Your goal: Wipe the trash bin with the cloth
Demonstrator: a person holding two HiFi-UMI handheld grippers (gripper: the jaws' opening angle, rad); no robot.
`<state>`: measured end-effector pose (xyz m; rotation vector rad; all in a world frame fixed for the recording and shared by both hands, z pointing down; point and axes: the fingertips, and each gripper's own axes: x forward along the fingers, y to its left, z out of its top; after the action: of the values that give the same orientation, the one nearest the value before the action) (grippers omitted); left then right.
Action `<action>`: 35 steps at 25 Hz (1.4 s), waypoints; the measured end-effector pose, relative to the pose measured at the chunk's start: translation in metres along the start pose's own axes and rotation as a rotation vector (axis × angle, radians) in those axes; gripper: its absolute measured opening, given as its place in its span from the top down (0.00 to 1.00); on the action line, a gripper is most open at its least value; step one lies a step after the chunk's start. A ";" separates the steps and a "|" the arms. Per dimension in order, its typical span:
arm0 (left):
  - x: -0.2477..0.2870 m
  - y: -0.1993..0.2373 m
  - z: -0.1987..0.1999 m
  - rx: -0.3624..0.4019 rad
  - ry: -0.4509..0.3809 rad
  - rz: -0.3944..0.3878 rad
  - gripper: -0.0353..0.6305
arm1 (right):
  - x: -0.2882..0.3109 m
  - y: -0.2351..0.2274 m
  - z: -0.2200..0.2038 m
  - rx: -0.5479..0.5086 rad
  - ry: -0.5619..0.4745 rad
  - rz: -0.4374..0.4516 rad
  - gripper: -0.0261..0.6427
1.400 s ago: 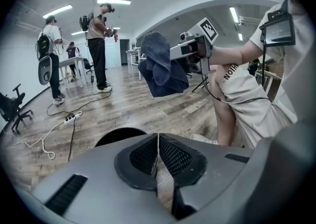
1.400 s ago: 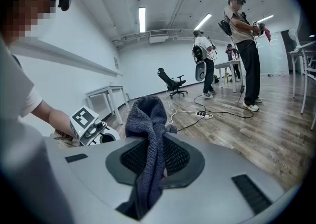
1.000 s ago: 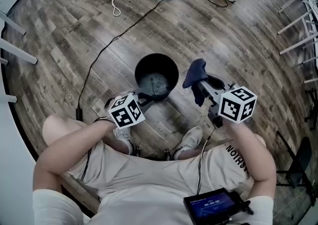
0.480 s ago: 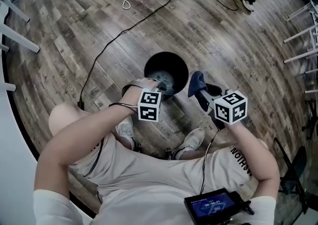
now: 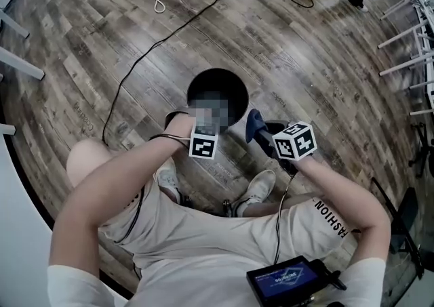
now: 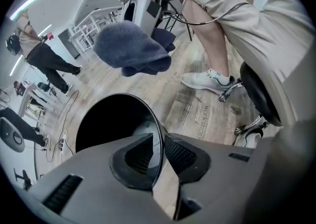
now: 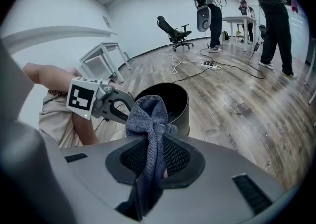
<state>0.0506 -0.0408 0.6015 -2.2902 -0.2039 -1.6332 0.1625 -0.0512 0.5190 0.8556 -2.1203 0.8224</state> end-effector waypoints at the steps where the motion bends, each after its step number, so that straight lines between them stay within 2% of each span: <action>1: 0.002 -0.001 -0.001 0.010 0.006 -0.002 0.82 | 0.008 -0.001 -0.006 -0.006 0.014 0.000 0.87; 6: 0.010 -0.004 -0.001 0.005 0.024 -0.036 0.88 | 0.041 -0.013 -0.028 -0.006 0.047 -0.012 0.87; 12: 0.010 -0.006 0.001 -0.028 0.000 -0.076 0.89 | 0.075 -0.020 -0.025 -0.019 0.019 -0.006 0.87; 16: 0.010 -0.006 0.002 0.018 0.005 -0.067 0.89 | 0.091 -0.024 -0.026 -0.047 0.000 -0.014 0.87; 24: 0.009 -0.005 0.002 0.034 0.003 -0.063 0.89 | 0.125 -0.042 -0.047 -0.080 0.004 -0.046 0.87; 35: 0.011 -0.005 0.003 0.014 -0.028 -0.049 0.89 | 0.193 -0.077 -0.092 -0.114 0.018 -0.135 0.87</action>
<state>0.0557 -0.0361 0.6117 -2.3163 -0.2784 -1.6187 0.1500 -0.0883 0.7426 0.9163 -2.0479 0.6316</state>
